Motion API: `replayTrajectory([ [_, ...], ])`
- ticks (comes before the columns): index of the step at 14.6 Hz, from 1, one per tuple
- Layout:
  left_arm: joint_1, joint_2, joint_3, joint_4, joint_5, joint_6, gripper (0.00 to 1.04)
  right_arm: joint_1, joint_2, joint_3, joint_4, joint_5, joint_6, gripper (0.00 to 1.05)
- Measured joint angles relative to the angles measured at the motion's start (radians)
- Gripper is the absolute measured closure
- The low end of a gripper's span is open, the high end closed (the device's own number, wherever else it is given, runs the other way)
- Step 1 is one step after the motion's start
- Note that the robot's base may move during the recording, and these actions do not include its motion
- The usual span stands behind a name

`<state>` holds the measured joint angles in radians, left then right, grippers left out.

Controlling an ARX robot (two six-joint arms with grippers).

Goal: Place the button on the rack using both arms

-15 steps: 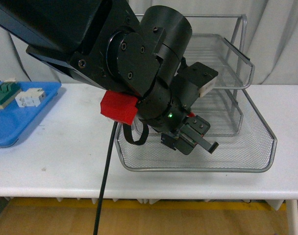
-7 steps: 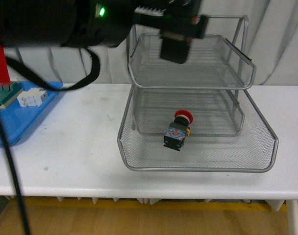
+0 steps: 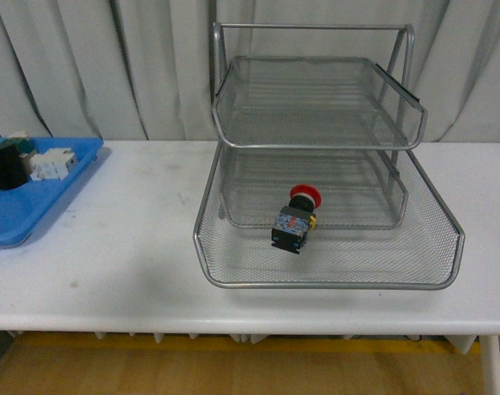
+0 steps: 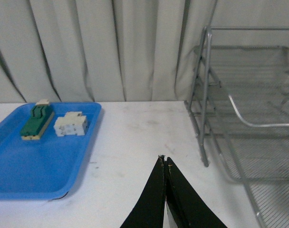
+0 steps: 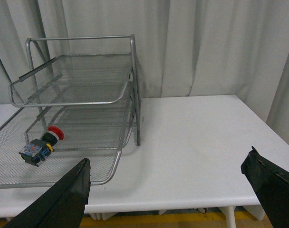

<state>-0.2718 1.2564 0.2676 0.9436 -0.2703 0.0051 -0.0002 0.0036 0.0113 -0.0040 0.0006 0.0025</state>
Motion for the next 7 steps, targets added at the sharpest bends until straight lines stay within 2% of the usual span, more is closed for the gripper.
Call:
replayTrajectory([
  [5, 0.129, -0.291, -0.159, -0.109, 0.128, -0.002, 1.03, 0.0, 0.0, 0.0, 0.0, 0.0, 0.0, 0.06],
  [7, 0.163, -0.342, -0.212, -0.079, 0.156, -0.002, 1.03, 0.0, 0.0, 0.0, 0.0, 0.0, 0.0, 0.06],
])
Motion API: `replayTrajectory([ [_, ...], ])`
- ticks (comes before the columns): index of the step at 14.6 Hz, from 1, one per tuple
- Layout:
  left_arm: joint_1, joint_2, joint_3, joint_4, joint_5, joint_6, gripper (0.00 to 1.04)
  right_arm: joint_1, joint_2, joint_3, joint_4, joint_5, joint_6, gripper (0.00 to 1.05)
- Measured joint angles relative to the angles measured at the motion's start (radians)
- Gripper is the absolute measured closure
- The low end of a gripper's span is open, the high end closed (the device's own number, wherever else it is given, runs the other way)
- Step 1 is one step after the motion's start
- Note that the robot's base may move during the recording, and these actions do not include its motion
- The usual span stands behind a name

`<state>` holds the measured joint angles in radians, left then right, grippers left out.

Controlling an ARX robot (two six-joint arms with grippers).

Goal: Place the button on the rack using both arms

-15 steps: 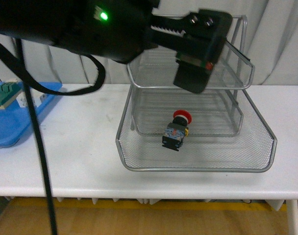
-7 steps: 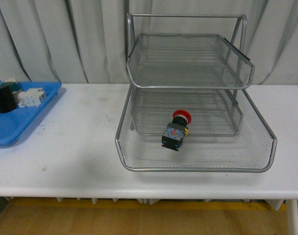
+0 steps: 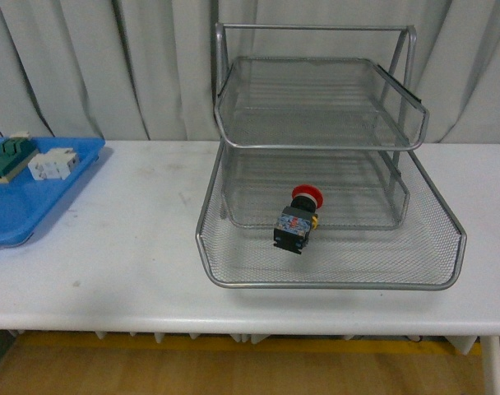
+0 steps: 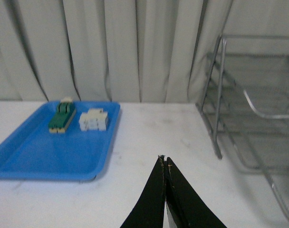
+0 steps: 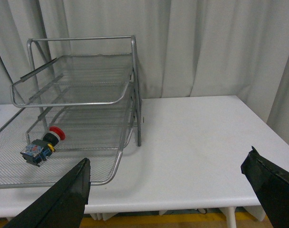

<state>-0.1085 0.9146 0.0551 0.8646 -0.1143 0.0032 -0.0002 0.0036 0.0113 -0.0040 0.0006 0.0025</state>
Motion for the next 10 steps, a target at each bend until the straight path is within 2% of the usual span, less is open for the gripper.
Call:
replayTrajectory([
  [1, 0.013, -0.037, -0.029, -0.057, 0.013, 0.0, 1.03, 0.0, 0.0, 0.0, 0.0, 0.0, 0.0, 0.06],
  [2, 0.043, -0.106, -0.037, -0.106, 0.066, 0.0, 1.03, 0.0, 0.0, 0.0, 0.0, 0.0, 0.0, 0.06],
  [3, 0.104, -0.174, -0.037, -0.146, 0.104, 0.0, 1.03, 0.0, 0.0, 0.0, 0.001, 0.0, 0.0, 0.06],
  [4, 0.114, -0.227, -0.04, -0.196, 0.1, -0.001, 1.03, 0.0, 0.0, 0.0, 0.0, 0.0, 0.0, 0.06],
  [10, 0.106, -0.499, -0.046, -0.451, 0.114, -0.001, 1.03, 0.0, 0.0, 0.0, 0.0, 0.0, 0.0, 0.06],
])
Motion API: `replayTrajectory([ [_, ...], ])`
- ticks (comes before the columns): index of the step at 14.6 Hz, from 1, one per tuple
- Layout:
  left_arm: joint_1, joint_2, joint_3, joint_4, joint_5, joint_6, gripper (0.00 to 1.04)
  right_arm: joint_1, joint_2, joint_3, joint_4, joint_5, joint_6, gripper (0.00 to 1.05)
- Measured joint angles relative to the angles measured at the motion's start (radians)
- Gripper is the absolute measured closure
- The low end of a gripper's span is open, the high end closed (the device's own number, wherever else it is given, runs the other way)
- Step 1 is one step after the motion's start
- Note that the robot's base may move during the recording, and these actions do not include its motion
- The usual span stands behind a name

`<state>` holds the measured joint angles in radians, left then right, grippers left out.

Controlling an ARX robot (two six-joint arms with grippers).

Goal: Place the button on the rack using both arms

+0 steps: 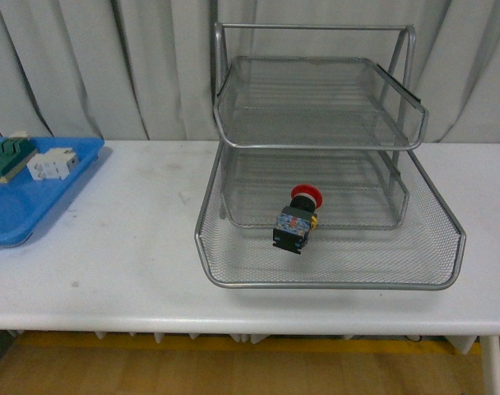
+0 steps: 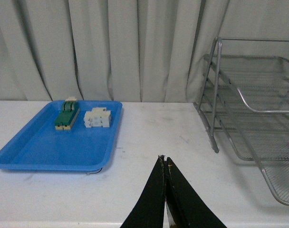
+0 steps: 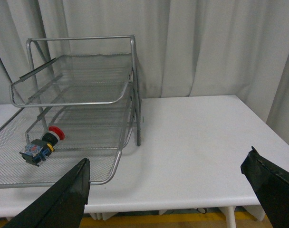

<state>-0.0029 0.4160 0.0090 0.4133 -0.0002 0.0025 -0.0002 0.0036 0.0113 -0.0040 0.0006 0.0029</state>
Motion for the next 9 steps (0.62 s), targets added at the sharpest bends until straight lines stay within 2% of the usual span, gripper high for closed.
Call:
replayTrajectory([
  [9, 0.0, -0.224, 0.0, -0.222, 0.0, 0.0, 1.03, 0.0, 0.0, 0.0, 0.0, 0.0, 0.0, 0.06],
])
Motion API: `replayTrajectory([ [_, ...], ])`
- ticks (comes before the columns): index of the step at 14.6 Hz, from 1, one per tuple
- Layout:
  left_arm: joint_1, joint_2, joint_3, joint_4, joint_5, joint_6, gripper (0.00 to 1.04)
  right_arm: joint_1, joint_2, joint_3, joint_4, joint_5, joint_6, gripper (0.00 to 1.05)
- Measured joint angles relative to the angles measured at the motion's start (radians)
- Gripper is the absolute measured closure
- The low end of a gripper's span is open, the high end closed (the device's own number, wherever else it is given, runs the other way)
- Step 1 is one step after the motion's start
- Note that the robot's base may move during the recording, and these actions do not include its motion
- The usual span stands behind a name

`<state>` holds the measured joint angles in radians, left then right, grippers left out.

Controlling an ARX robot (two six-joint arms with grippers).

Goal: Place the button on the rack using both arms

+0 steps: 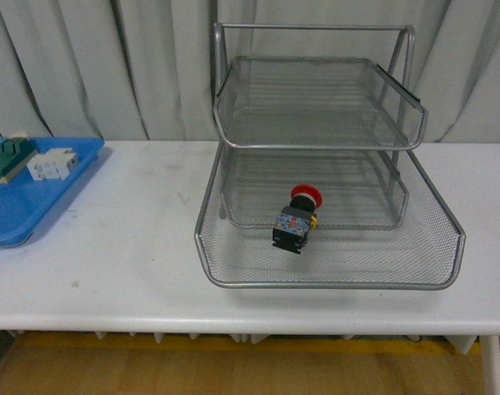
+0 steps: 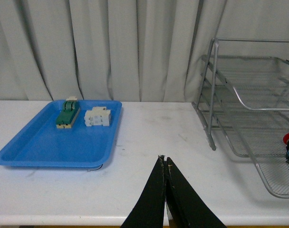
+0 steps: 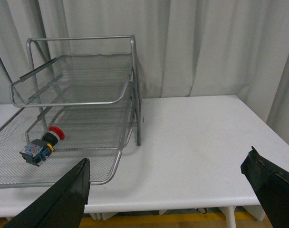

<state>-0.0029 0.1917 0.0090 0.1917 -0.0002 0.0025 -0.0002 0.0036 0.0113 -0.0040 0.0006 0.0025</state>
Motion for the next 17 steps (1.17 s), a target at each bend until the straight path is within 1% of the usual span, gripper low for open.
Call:
replayTrajectory([
  [1, 0.0, -0.016, 0.0, -0.014, 0.0, 0.0, 1.03, 0.0, 0.0, 0.0, 0.0, 0.0, 0.0, 0.06],
  [2, 0.0, -0.063, 0.003, -0.084, -0.001, 0.0, 1.03, 0.0, 0.0, 0.0, 0.0, 0.0, 0.0, 0.06],
  [3, 0.0, -0.153, 0.0, -0.204, 0.001, 0.0, 1.03, 0.0, 0.0, 0.0, 0.0, 0.0, 0.0, 0.06],
  [4, 0.0, -0.183, 0.005, -0.177, 0.0, 0.0, 1.03, 0.0, 0.0, 0.0, 0.0, 0.0, 0.0, 0.06],
  [6, 0.0, -0.183, 0.0, -0.2, 0.0, 0.0, 1.03, 0.0, 0.0, 0.0, 0.0, 0.0, 0.0, 0.06],
  [7, 0.0, -0.183, 0.0, -0.193, 0.0, -0.001, 0.93, 0.0, 0.0, 0.0, 0.0, 0.0, 0.0, 0.06],
  [9, 0.0, -0.183, 0.0, -0.195, 0.0, -0.001, 0.67, 0.0, 0.0, 0.0, 0.0, 0.0, 0.0, 0.06],
  [10, 0.0, -0.183, 0.0, -0.195, -0.001, -0.002, 0.56, -0.047, 0.074, 0.047, -0.138, -0.135, 0.017, 0.06],
  [11, 0.0, -0.183, 0.0, -0.195, 0.0, -0.001, 0.44, -0.047, 0.214, 0.087, -0.132, -0.21, 0.032, 0.06],
  [12, 0.0, -0.183, 0.0, -0.195, 0.0, -0.002, 0.33, -0.001, 0.333, 0.116, -0.059, -0.24, 0.041, 0.06],
  [13, 0.0, -0.183, 0.0, -0.196, 0.0, -0.002, 0.2, 0.037, 0.457, 0.148, 0.026, -0.236, 0.051, 0.06],
  [14, 0.0, -0.183, 0.0, -0.196, 0.0, -0.002, 0.08, 0.061, 0.592, 0.175, 0.097, -0.201, 0.071, 0.06],
  [15, 0.0, -0.183, 0.0, -0.195, 0.0, -0.001, 0.07, 0.086, 0.718, 0.201, 0.146, -0.176, 0.096, 0.1],
  [17, 0.0, -0.183, 0.0, -0.195, 0.0, -0.001, 0.07, 0.155, 1.007, 0.264, 0.272, -0.142, 0.158, 0.36],
])
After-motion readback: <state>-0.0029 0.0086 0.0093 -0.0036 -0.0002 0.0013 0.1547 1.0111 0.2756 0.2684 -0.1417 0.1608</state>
